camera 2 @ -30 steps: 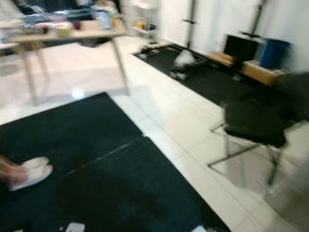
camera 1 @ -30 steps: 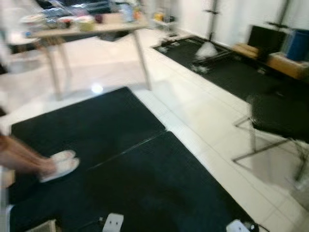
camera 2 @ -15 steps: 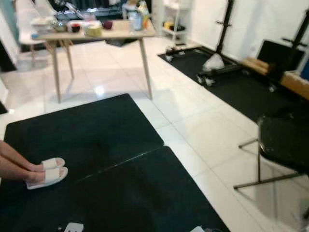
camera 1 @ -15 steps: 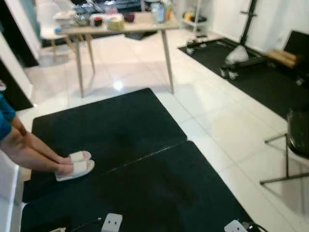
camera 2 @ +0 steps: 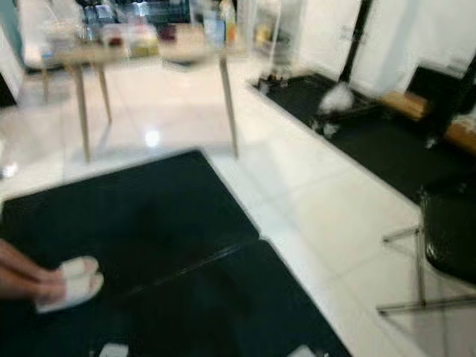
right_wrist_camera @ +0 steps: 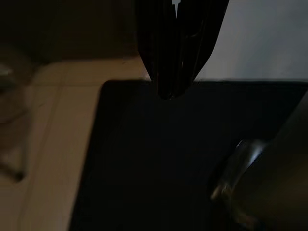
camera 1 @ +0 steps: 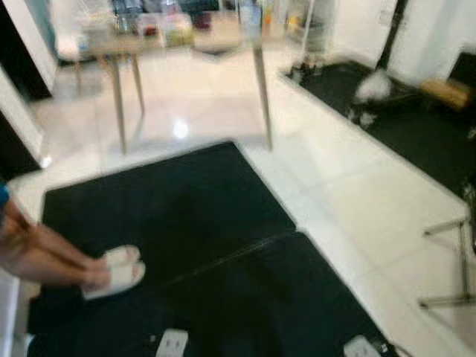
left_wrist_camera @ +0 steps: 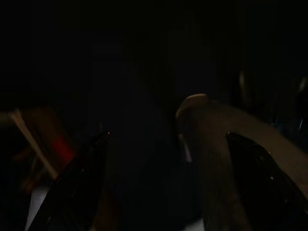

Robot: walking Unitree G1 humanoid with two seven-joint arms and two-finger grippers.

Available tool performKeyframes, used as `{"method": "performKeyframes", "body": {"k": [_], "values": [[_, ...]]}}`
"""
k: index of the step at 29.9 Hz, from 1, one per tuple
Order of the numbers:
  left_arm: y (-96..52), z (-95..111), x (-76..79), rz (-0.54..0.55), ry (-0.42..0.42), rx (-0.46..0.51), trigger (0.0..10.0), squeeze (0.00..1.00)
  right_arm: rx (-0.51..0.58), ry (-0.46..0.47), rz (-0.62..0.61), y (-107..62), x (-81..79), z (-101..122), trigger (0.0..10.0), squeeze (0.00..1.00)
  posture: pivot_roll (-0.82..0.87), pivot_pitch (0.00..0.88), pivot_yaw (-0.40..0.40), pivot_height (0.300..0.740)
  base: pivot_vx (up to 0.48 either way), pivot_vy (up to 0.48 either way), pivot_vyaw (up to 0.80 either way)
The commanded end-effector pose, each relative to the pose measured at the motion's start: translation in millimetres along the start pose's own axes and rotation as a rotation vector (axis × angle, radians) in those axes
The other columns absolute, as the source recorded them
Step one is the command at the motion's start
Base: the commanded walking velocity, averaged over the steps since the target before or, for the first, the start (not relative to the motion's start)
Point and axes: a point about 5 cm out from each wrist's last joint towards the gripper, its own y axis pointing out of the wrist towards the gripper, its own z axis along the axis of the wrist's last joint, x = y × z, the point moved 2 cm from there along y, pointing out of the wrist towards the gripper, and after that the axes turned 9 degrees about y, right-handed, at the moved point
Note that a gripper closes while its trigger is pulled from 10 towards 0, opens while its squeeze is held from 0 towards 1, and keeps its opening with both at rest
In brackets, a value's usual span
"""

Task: Restocking fridge

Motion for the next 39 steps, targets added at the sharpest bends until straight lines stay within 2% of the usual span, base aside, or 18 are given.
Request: {"method": "performKeyframes", "body": {"k": [1, 11, 39], "values": [[-2.5, -16.1, 4.0, -0.016, 0.0, -0.06, 10.0, 0.0, -0.012, 0.009, 0.009, 0.4, -5.1, -4.0, 10.0, 0.0, -0.06, 0.0, -0.033, 0.74, 0.349, 0.0, 0.0], [-3.5, -19.1, -1.6, 0.007, 0.01, -0.091, 10.0, 0.0, -0.007, 0.008, 0.009, 0.5, -4.1, -1.7, 10.0, 0.0, -0.06, 0.0, -0.032, 0.74, 0.408, 0.0, 0.0], [-3.9, -21.4, -0.3, 0.005, 0.003, -0.094, 10.0, 0.0, -0.011, 0.018, 0.021, 0.7, -8.1, -3.8, 10.0, 0.0, -0.06, 0.0, -0.029, 0.74, 0.48, 0.0, 0.0]]}}
